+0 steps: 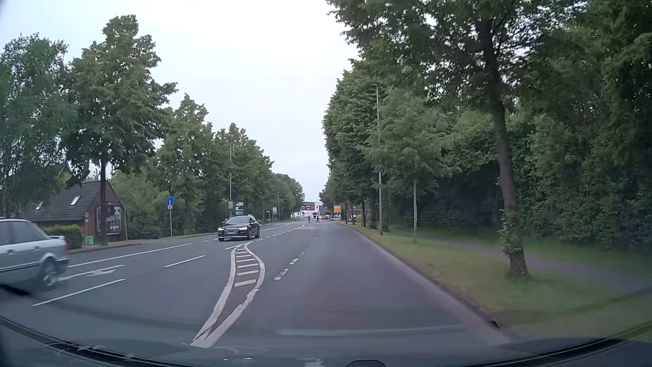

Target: Follow the waypoints while adhering to traffic rules and regulations

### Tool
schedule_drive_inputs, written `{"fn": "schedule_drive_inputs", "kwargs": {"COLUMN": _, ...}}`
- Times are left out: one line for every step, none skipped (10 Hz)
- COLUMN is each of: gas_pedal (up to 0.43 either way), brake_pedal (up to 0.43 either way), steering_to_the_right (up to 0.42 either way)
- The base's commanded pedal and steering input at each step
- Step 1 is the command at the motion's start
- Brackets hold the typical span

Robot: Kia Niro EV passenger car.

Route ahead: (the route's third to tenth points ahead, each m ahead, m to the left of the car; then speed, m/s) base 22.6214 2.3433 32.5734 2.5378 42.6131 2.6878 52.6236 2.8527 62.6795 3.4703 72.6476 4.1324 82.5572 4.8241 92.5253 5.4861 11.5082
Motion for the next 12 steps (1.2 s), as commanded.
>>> {"fn": "schedule_drive_inputs", "kwargs": {"gas_pedal": 0.209, "brake_pedal": 0.0, "steering_to_the_right": 0.0}}
{"fn": "schedule_drive_inputs", "kwargs": {"gas_pedal": 0.209, "brake_pedal": 0.0, "steering_to_the_right": -0.002}}
{"fn": "schedule_drive_inputs", "kwargs": {"gas_pedal": 0.209, "brake_pedal": 0.0, "steering_to_the_right": -0.002}}
{"fn": "schedule_drive_inputs", "kwargs": {"gas_pedal": 0.209, "brake_pedal": 0.0, "steering_to_the_right": -0.002}}
{"fn": "schedule_drive_inputs", "kwargs": {"gas_pedal": 0.209, "brake_pedal": 0.0, "steering_to_the_right": 0.0}}
{"fn": "schedule_drive_inputs", "kwargs": {"gas_pedal": 0.197, "brake_pedal": 0.0, "steering_to_the_right": 0.0}}
{"fn": "schedule_drive_inputs", "kwargs": {"gas_pedal": 0.197, "brake_pedal": 0.0, "steering_to_the_right": 0.0}}
{"fn": "schedule_drive_inputs", "kwargs": {"gas_pedal": 0.189, "brake_pedal": 0.0, "steering_to_the_right": 0.0}}
{"fn": "schedule_drive_inputs", "kwargs": {"gas_pedal": 0.177, "brake_pedal": 0.0, "steering_to_the_right": 0.0}}
{"fn": "schedule_drive_inputs", "kwargs": {"gas_pedal": 0.177, "brake_pedal": 0.0, "steering_to_the_right": 0.0}}
{"fn": "schedule_drive_inputs", "kwargs": {"gas_pedal": 0.169, "brake_pedal": 0.0, "steering_to_the_right": 0.0}}
{"fn": "schedule_drive_inputs", "kwargs": {"gas_pedal": 0.169, "brake_pedal": 0.0, "steering_to_the_right": 0.0}}
